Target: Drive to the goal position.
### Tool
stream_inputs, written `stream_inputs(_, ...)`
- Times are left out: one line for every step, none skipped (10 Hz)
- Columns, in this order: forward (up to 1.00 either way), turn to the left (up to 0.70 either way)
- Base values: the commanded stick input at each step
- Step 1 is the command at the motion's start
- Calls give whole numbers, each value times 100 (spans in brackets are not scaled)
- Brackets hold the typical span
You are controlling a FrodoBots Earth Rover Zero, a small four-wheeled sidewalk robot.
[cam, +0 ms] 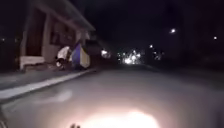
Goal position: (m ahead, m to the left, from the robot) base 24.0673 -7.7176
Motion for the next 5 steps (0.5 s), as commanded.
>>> stream_inputs(100,-26)
stream_inputs(100,-27)
stream_inputs(100,-27)
stream_inputs(100,-27)
stream_inputs(100,-27)
